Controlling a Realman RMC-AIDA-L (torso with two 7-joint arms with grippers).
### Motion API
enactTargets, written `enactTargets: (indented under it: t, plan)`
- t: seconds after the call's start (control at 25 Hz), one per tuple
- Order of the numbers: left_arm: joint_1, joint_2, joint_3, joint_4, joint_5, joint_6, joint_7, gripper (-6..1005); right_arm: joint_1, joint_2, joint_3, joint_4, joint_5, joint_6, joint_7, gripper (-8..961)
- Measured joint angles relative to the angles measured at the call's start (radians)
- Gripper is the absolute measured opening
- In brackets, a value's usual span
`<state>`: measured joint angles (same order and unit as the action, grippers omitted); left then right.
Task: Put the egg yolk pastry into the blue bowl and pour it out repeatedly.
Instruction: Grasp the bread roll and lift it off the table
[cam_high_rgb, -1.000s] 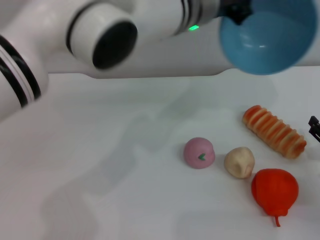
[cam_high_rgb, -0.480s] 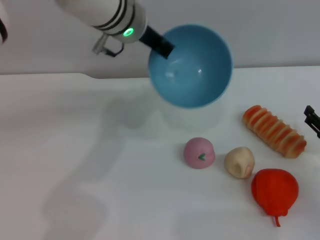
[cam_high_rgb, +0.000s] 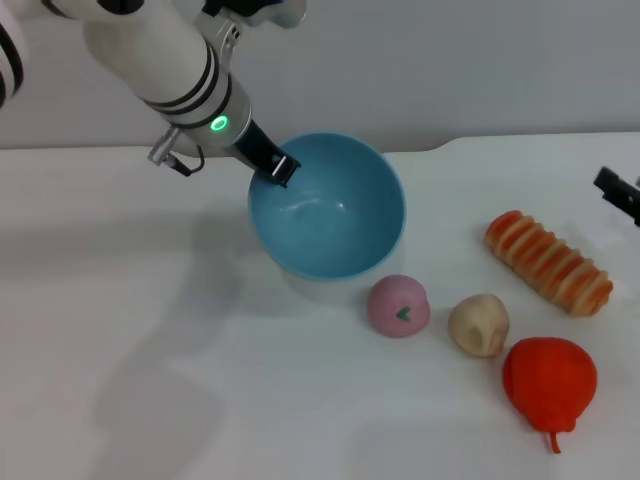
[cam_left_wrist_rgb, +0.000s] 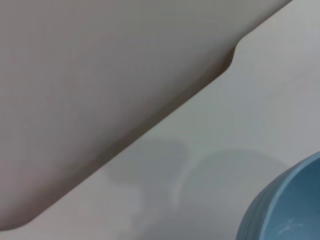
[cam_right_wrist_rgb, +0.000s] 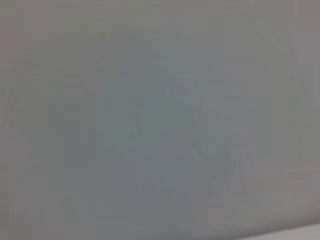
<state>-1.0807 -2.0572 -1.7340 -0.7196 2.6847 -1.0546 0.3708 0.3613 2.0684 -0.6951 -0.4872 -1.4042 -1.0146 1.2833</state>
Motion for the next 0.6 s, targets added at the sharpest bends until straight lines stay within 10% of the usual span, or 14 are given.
enactTargets:
  t: [0.4, 0.6]
  plan:
    - [0.006, -0.003, -0.014, 0.056, -0.006, 0.032, -0.024, -1, 0.014, -0.007, 0.002, -0.431, -0.468, -0.181, 0.816, 725]
    - [0.006, -0.001, -0.016, 0.08, -0.001, 0.056, -0.05, -1, 0.088, -0.044, 0.034, -0.483, -0.691, -0.337, 1.102, 724]
